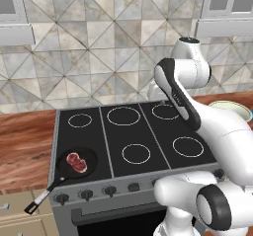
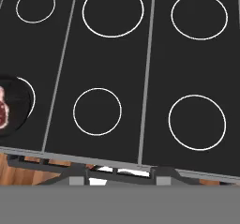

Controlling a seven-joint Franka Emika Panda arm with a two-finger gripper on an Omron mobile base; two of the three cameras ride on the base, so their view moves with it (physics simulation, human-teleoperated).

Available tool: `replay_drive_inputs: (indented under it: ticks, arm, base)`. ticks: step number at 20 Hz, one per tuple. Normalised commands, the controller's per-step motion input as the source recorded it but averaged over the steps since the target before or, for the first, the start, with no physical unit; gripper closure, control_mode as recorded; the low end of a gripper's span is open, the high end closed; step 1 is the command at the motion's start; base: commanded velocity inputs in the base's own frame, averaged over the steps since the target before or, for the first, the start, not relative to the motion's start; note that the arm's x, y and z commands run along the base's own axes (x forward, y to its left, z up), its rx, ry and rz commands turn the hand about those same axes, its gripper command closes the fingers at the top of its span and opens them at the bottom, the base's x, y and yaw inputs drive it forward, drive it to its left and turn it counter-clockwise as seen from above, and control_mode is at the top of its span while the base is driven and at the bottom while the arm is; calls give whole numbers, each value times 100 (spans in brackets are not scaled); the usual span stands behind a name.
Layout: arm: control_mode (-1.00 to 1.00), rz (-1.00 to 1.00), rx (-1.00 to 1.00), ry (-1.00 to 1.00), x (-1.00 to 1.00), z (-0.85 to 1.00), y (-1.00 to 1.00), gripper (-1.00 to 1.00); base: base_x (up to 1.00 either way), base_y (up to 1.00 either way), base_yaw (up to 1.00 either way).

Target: Place the steak on the plate and place the squash on the same plate.

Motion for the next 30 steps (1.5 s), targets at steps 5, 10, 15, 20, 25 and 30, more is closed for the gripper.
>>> replay_drive_inputs:
  ticks: [5, 10, 15, 20, 25, 30]
  arm:
    - [-100, 1, -2, 1, -16, -4, 0, -100]
    - [-100, 5, -11, 5, -58, -11, 32, -100]
    - [-100, 4, 0, 0, -62, -24, 71, -100]
    - [-100, 7, 1, 0, -49, -11, 54, -100]
    - [-100, 2, 4, 0, -24, -1, 66, -100]
    - [-100, 1, 4, 1, 2, 0, 95, -100]
  base:
    - [0, 0, 0]
    - [0, 0, 0]
    - [0, 0, 0]
    - [0, 0, 0]
    - [0, 0, 0]
    - [0, 0, 0]
